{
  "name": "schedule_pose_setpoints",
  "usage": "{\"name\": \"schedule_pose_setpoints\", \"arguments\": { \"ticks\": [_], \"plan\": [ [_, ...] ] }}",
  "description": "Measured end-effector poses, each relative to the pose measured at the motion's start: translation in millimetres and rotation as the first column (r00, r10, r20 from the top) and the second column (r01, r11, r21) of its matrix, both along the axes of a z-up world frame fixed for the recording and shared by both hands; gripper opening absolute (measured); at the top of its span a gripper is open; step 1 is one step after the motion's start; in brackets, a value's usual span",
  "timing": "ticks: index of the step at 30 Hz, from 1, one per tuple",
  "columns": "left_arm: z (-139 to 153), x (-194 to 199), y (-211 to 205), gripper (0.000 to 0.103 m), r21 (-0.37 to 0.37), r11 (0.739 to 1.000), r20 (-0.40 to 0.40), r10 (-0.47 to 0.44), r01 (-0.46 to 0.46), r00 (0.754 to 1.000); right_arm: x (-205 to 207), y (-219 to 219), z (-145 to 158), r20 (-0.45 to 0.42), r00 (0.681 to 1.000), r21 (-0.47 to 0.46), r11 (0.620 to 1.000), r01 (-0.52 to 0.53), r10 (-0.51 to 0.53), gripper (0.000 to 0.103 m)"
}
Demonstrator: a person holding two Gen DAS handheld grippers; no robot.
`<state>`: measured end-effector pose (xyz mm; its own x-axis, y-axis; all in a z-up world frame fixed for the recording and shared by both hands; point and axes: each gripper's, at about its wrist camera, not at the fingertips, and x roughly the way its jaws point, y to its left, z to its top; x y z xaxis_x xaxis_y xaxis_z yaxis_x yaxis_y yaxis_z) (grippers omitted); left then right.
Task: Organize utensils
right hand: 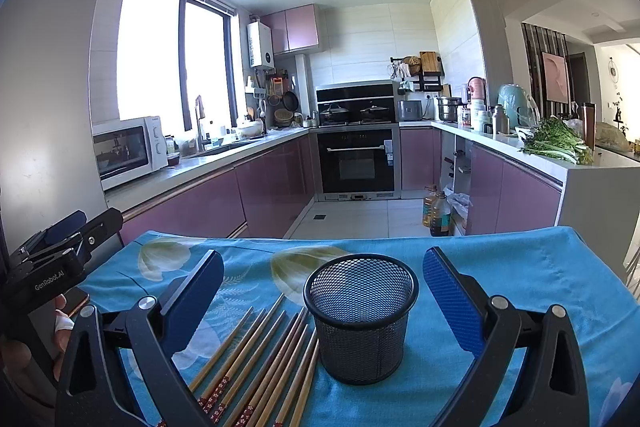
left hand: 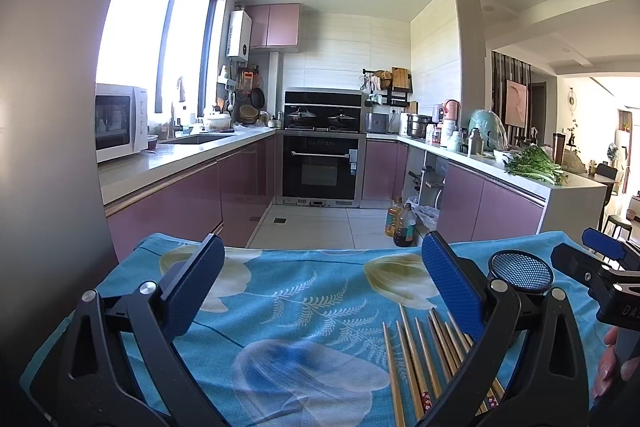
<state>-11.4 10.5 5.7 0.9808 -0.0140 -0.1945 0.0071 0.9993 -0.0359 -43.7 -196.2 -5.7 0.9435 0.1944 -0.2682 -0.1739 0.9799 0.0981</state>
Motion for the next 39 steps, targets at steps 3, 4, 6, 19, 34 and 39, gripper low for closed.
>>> {"name": "schedule_pose_setpoints", "arguments": {
  "ticks": [3, 4, 6, 19, 34, 39],
  "plan": [
    [0, 0, 1, 0.097, -0.002, 1.0, -0.001, -0.001, 0.001, 1.0, 0, 0, 0, 0.001, 1.0, 0.002, 1.0, 0.0, 0.0, 0.097],
    [-1, 0, 0, 0.097, -0.001, 1.0, -0.001, -0.001, 0.001, 1.0, 0, 0, 0, 0.001, 1.0, 0.001, 1.0, 0.0, 0.0, 0.097],
    [-1, 0, 0, 0.097, -0.001, 1.0, -0.002, -0.002, 0.002, 1.0, 0, -1, 0, 0.0, 1.0, 0.001, 1.0, 0.0, 0.0, 0.097],
    [-5, 4, -4, 0.097, 0.005, 1.0, -0.014, -0.006, 0.006, 1.0, 2, -2, 0, -0.006, 1.0, 0.005, 1.0, -0.003, 0.003, 0.097],
    [-13, 10, -3, 0.097, 0.023, 0.999, -0.069, -0.035, 0.037, 0.997, 0, -5, -9, -0.073, 0.997, 0.007, 0.999, -0.039, 0.039, 0.094],
    [-29, 25, -3, 0.097, 0.04, 0.994, -0.187, -0.093, 0.102, 0.978, 5, -3, -27, -0.213, 0.971, 0.001, 0.993, -0.114, 0.112, 0.081]
  ]
}}
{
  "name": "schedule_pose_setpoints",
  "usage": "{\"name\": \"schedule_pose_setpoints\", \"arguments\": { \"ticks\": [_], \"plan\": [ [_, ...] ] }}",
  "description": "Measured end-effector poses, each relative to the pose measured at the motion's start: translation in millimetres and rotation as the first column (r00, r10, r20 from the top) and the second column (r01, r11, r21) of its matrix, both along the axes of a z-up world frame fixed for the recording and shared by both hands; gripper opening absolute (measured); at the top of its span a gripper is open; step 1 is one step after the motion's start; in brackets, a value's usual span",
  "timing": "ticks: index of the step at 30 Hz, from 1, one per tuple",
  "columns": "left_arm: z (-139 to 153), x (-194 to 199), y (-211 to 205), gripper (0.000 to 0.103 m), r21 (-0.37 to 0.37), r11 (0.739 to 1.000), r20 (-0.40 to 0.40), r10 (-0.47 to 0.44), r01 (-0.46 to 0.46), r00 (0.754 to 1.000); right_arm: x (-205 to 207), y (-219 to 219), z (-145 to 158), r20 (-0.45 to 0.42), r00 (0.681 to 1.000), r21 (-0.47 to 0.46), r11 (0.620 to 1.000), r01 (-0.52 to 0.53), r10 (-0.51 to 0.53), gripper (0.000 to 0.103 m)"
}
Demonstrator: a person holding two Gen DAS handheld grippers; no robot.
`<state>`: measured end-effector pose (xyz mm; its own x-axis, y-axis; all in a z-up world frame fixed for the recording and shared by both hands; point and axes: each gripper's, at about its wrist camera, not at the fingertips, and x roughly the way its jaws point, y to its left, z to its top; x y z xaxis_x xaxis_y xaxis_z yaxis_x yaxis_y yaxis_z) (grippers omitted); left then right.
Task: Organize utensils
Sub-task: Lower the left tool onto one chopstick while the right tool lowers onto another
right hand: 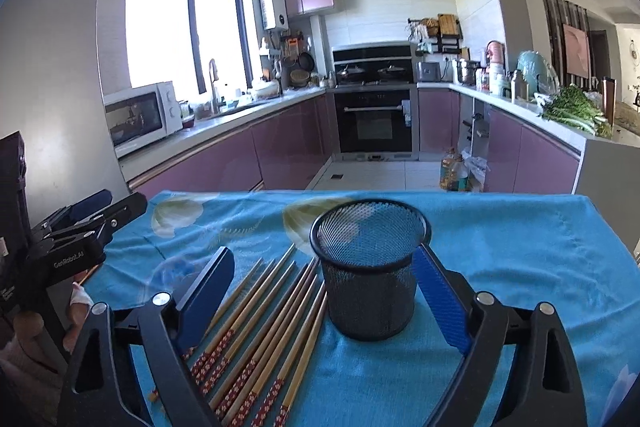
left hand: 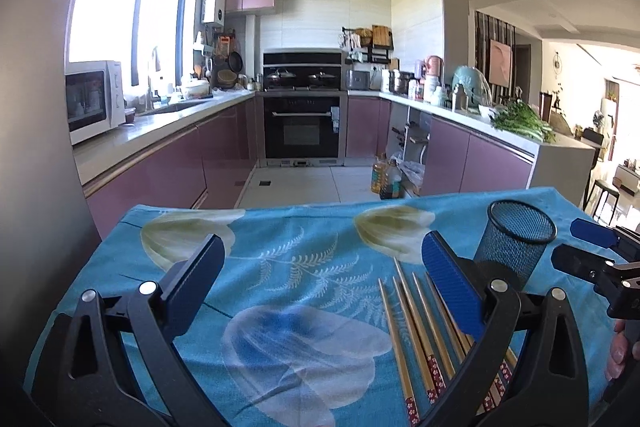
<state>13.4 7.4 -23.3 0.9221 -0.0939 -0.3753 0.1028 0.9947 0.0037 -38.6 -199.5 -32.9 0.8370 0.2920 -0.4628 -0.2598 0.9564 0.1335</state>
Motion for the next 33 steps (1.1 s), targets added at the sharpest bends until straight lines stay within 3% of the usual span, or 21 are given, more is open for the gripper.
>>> {"name": "schedule_pose_setpoints", "arguments": {
  "ticks": [3, 7, 11, 14, 22, 25, 28, 33],
  "plan": [
    [-15, 13, -5, 0.097, 0.026, 0.998, -0.101, -0.048, 0.051, 0.994, 7, 5, -17, -0.105, 0.994, -0.029, 0.999, -0.029, 0.026, 0.066],
    [-39, 29, -15, 0.083, 0.06, 0.993, -0.222, -0.09, 0.106, 0.971, 20, 11, -37, -0.225, 0.974, -0.059, 0.997, -0.043, 0.029, 0.051],
    [-60, 41, -27, 0.071, 0.079, 0.984, -0.306, -0.126, 0.157, 0.944, 29, 17, -52, -0.289, 0.957, -0.092, 0.994, -0.053, 0.024, 0.034],
    [-71, 49, -36, 0.064, 0.085, 0.977, -0.347, -0.152, 0.193, 0.925, 31, 21, -57, -0.313, 0.949, -0.1, 0.993, -0.062, 0.028, 0.029],
    [-94, 66, -58, 0.04, 0.094, 0.959, -0.452, -0.197, 0.266, 0.87, 39, 29, -62, -0.355, 0.934, -0.133, 0.987, -0.087, 0.034, 0.027],
    [-101, 73, -63, 0.036, 0.075, 0.956, -0.479, -0.216, 0.285, 0.85, 40, 31, -65, -0.355, 0.934, -0.143, 0.986, -0.087, 0.031, 0.025],
    [-100, 73, -64, 0.028, 0.061, 0.955, -0.486, -0.226, 0.291, 0.844, 42, 32, -65, -0.364, 0.93, -0.117, 0.988, -0.1, 0.051, 0.009],
    [-101, 78, -66, 0.011, 0.013, 0.96, -0.493, -0.238, 0.28, 0.837, 41, 28, -62, -0.355, 0.933, -0.075, 0.993, -0.096, 0.063, 0.006]
  ]
}}
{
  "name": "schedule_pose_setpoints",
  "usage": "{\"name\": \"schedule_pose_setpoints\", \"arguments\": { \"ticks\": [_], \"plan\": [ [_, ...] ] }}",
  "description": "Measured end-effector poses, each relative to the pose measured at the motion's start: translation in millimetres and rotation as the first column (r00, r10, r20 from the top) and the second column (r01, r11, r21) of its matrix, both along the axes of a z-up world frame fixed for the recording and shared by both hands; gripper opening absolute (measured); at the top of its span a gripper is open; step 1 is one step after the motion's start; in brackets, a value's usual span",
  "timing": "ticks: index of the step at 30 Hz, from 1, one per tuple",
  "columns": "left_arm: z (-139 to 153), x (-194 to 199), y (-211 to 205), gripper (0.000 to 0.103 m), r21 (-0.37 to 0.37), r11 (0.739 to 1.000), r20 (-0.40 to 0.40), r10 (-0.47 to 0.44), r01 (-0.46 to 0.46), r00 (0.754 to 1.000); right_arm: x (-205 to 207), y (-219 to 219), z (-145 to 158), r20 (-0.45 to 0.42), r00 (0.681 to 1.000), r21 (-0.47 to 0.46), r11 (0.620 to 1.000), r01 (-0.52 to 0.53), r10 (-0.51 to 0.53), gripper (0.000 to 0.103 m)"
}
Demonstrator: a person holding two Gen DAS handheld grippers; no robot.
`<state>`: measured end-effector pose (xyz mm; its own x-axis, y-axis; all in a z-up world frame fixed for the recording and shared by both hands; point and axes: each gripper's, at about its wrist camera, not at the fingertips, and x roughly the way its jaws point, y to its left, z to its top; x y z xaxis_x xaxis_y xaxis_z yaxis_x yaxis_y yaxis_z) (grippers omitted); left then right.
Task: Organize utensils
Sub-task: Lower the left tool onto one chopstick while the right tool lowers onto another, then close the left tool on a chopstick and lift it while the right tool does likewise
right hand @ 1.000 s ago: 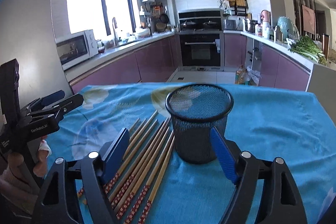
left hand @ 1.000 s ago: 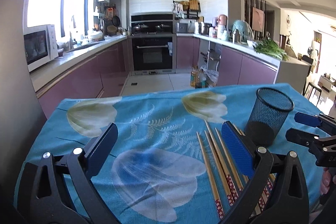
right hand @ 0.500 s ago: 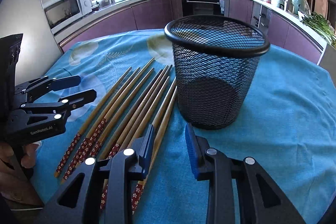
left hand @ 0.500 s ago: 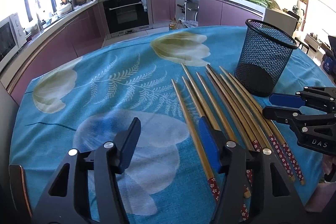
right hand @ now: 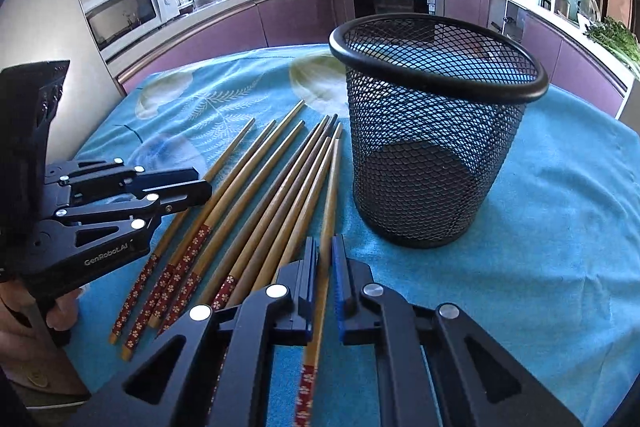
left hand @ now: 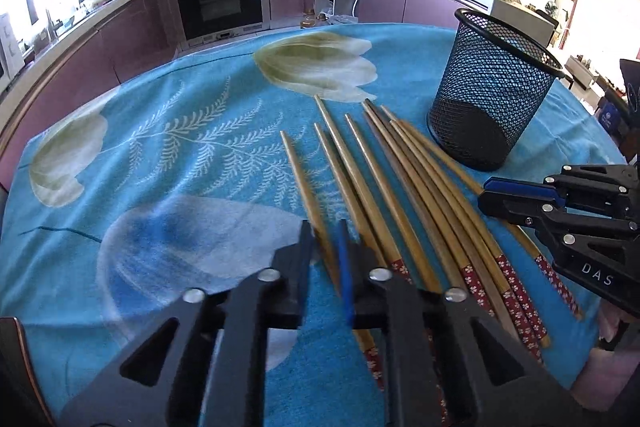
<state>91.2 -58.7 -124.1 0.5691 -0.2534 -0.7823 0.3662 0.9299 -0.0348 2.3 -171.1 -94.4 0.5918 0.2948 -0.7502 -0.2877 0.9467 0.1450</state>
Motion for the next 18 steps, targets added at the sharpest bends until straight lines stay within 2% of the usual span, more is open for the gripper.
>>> {"name": "schedule_pose_setpoints", "arguments": {
  "ticks": [8, 11, 18],
  "plan": [
    [20, -13, 14, 0.008, -0.065, 0.998, 0.025, 0.011, -0.01, 1.0, -11, -12, 23, 0.064, 0.998, 0.064, 0.998, -0.024, 0.02, 0.006],
    [37, -19, 21, 0.008, -0.102, 0.995, 0.047, 0.0, 0.005, 0.999, -18, -19, 40, 0.114, 0.993, 0.1, 0.994, -0.036, 0.025, 0.006],
    [90, -37, 31, 0.008, -0.185, 0.98, 0.155, -0.041, 0.07, 0.987, -32, -35, 75, 0.233, 0.972, 0.166, 0.984, -0.056, 0.016, 0.006]
  ]
}}
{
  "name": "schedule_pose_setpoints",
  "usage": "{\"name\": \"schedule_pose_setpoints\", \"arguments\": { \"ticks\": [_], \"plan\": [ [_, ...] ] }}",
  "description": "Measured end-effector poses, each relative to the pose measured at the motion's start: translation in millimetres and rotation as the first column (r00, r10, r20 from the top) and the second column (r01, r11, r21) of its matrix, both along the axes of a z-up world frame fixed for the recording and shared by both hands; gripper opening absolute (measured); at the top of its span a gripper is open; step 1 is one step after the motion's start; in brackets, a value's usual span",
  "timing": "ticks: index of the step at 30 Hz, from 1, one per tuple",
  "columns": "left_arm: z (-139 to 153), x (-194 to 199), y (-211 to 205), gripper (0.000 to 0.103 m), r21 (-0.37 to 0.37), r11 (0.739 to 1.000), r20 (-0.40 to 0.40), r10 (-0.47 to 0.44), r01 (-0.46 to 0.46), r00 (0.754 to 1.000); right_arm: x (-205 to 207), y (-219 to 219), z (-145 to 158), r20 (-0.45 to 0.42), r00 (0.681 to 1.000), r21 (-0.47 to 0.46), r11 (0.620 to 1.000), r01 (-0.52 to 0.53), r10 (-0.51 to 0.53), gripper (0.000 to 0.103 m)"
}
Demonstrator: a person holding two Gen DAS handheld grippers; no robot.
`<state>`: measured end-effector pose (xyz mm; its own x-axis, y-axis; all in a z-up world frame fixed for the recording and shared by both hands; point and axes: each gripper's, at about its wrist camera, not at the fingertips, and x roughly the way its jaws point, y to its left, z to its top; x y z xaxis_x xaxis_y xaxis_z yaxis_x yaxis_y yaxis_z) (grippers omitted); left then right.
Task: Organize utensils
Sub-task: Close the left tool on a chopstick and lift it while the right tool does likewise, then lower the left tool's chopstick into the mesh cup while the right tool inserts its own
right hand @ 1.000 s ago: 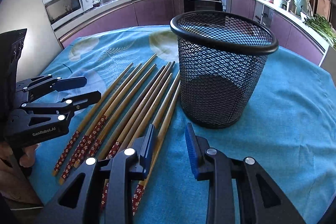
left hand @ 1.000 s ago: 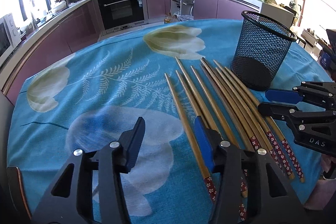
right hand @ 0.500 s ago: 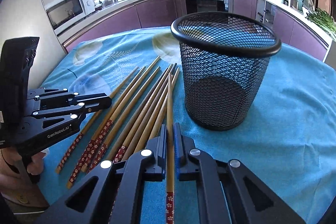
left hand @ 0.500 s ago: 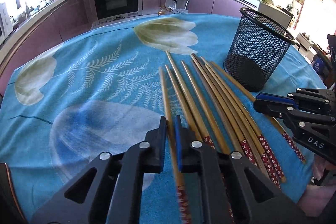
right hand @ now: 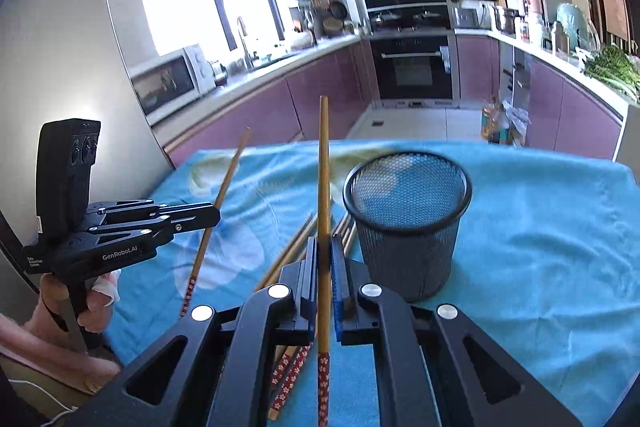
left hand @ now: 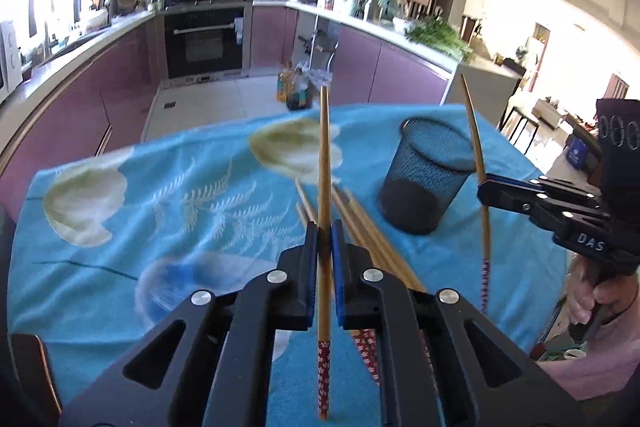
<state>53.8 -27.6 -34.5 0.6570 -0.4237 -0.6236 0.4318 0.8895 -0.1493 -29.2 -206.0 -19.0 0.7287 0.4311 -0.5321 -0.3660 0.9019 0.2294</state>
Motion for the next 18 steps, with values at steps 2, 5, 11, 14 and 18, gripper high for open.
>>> {"name": "schedule_pose_setpoints", "arguments": {
  "ticks": [2, 5, 11, 14, 18],
  "plan": [
    [15, -6, 3, 0.008, -0.03, 0.999, 0.026, -0.013, 0.014, 1.0, -2, -4, 7, 0.026, 1.0, 0.016, 1.0, 0.0, 0.0, 0.006],
    [37, -13, 5, 0.007, -0.07, 0.997, 0.072, -0.03, 0.035, 0.997, -5, -14, 20, 0.06, 0.998, 0.058, 0.998, -0.006, 0.003, 0.006],
    [83, -15, -1, 0.007, -0.139, 0.988, 0.17, -0.046, 0.071, 0.984, 0, -27, 51, 0.148, 0.989, 0.098, 0.995, -0.024, 0.009, 0.006],
    [104, -9, -11, 0.007, -0.168, 0.981, 0.212, -0.063, 0.1, 0.975, 7, -33, 68, 0.185, 0.983, 0.091, 0.996, -0.019, 0.002, 0.006],
    [127, 0, -29, 0.007, -0.187, 0.973, 0.241, -0.086, 0.133, 0.967, 14, -41, 89, 0.226, 0.974, 0.096, 0.995, -0.013, -0.009, 0.006]
  ]
}}
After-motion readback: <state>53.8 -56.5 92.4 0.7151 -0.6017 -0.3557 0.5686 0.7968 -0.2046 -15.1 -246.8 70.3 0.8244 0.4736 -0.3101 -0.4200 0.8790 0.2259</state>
